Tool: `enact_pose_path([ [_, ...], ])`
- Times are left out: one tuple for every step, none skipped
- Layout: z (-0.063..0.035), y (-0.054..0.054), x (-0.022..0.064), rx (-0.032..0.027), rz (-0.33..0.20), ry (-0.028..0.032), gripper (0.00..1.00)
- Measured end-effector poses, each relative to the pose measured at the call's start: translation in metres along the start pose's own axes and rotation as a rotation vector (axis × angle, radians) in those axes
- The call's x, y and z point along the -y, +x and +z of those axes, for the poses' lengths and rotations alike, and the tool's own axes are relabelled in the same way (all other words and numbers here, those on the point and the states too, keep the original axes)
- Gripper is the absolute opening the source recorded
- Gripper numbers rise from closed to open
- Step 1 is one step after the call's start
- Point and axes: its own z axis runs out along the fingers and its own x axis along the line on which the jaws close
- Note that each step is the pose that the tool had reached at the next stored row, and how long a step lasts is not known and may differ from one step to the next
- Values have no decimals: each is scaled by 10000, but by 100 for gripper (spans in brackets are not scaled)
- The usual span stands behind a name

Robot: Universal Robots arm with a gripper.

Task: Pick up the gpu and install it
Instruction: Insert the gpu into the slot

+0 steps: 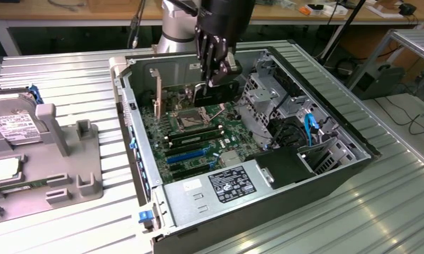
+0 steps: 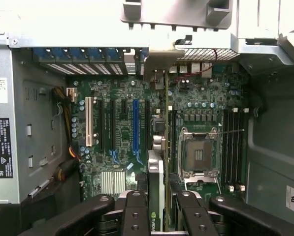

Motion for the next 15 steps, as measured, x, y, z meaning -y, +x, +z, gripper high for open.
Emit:
enact_pose_path([
  [39,1,-2,0,-1,0,27],
  [63,2,-4,1,0,0,27],
  [81,2,-5,0,0,0,27],
  [116,3,-8,-1,0,0,27],
  [133,4,-9,-1,0,0,27],
  [151,4,-10,1,0,0,27],
  [168,4,-11,0,0,0,27],
  [184,5,-12,0,0,0,27],
  [215,5,-13,-1,0,-1,27],
  [215,5,-13,-1,0,0,27],
  [215,5,-13,-1,0,0,27],
  [217,6,-13,-1,0,0,27],
  [220,14,-14,1,1,0,27],
  [226,35,-13,0,1,1,27],
  [232,52,-14,0,3,0,27],
])
